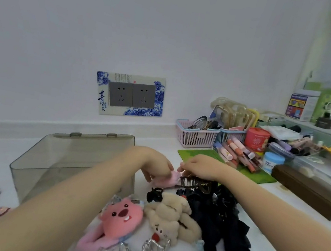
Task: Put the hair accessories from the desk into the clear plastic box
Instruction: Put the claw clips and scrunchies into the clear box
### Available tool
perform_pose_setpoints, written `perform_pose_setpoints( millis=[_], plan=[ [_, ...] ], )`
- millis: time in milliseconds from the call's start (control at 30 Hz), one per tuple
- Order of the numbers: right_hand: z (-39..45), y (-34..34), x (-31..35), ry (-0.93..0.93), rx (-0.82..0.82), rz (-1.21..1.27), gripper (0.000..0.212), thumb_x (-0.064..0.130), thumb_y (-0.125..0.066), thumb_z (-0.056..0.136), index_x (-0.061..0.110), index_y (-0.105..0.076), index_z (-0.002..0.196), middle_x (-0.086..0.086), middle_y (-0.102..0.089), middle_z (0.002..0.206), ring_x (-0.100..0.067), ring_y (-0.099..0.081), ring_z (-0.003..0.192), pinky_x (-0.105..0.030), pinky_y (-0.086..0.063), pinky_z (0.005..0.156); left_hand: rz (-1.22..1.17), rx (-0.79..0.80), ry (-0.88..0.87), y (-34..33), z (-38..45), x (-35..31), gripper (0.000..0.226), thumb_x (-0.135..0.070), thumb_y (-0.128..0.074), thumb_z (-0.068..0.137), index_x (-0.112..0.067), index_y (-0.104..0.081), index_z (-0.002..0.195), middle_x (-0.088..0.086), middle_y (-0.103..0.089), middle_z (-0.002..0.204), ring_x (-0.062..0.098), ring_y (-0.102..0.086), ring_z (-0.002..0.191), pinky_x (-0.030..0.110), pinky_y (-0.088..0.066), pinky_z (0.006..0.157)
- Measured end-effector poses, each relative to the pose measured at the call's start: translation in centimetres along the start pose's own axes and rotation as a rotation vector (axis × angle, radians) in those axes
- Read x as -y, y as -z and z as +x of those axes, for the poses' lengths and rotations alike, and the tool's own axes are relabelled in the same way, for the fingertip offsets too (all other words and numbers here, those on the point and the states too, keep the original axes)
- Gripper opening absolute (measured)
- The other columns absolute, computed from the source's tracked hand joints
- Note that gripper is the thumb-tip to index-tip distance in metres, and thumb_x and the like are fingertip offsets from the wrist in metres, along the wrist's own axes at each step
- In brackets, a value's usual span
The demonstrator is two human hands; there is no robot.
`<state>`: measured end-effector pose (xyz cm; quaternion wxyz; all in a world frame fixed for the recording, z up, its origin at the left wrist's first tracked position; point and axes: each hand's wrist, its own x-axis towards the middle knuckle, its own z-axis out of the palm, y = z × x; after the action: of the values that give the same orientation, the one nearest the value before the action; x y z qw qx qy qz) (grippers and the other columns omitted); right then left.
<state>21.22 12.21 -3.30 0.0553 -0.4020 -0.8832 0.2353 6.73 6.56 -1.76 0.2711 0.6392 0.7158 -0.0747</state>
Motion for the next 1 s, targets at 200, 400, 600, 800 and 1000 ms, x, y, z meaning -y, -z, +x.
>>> perform_pose_setpoints(
  millis=[200, 400, 600, 800, 1000],
  plan=[
    [-3.5, 0.1, -1.3, 0.007, -0.169, 0.082, 0.045, 0.043, -0.035, 0.096, 0.017, -0.068, 0.109, -0.003, -0.065, 0.121, -0.018, -0.058, 0.113, -0.032, -0.04, 0.102, 0.187, -0.123, 0.016, -1.6, -1.8, -1.6, 0.062, -0.051, -0.021, 0.097, -0.013, -0.036, 0.142, 0.009, -0.037, 0.15, 0.028, -0.038, 0.135, 0.04, -0.031, 0.111],
    [-6.6, -0.8, -3.4, -0.113, -0.213, 0.014, 0.05, 0.05, -0.027, 0.096, 0.013, -0.061, 0.098, -0.009, -0.06, 0.11, -0.026, -0.052, 0.116, -0.031, -0.036, 0.087, 0.111, -0.142, -0.098, -3.5, -2.2, -2.8, 0.072, -0.063, -0.014, 0.092, -0.016, -0.032, 0.144, 0.006, -0.043, 0.146, 0.024, -0.039, 0.134, 0.042, -0.026, 0.114],
    [-7.4, -3.6, -3.3, -0.056, -0.304, 0.105, 0.056, 0.046, -0.025, 0.097, 0.001, -0.058, 0.089, -0.016, -0.066, 0.098, -0.03, -0.059, 0.095, -0.036, -0.043, 0.083, 0.105, -0.176, -0.088, -4.4, -2.7, -2.4, 0.072, -0.061, -0.013, 0.093, -0.015, -0.031, 0.144, 0.005, -0.036, 0.151, 0.024, -0.033, 0.138, 0.041, -0.023, 0.115],
    [-7.2, -4.3, -2.5, -0.001, -0.339, 0.154, 0.045, 0.04, -0.029, 0.098, 0.01, -0.049, 0.072, -0.013, -0.06, 0.08, -0.028, -0.055, 0.08, -0.035, -0.039, 0.071, 0.095, -0.179, -0.067, -4.2, -4.5, -1.7, 0.071, -0.059, -0.011, 0.094, -0.008, -0.043, 0.132, 0.012, -0.049, 0.139, 0.028, -0.045, 0.128, 0.037, -0.03, 0.107],
    [-5.8, -3.4, -2.7, -0.059, -0.361, 0.19, 0.034, 0.048, -0.045, 0.09, 0.026, -0.066, 0.075, 0.004, -0.061, 0.076, -0.02, -0.056, 0.086, -0.035, -0.043, 0.08, -0.005, -0.297, -0.164, -3.9, -4.2, -1.6, 0.053, -0.048, -0.02, 0.098, -0.016, -0.043, 0.134, 0.007, -0.057, 0.126, 0.024, -0.052, 0.112, 0.032, -0.035, 0.096]
  ],
)
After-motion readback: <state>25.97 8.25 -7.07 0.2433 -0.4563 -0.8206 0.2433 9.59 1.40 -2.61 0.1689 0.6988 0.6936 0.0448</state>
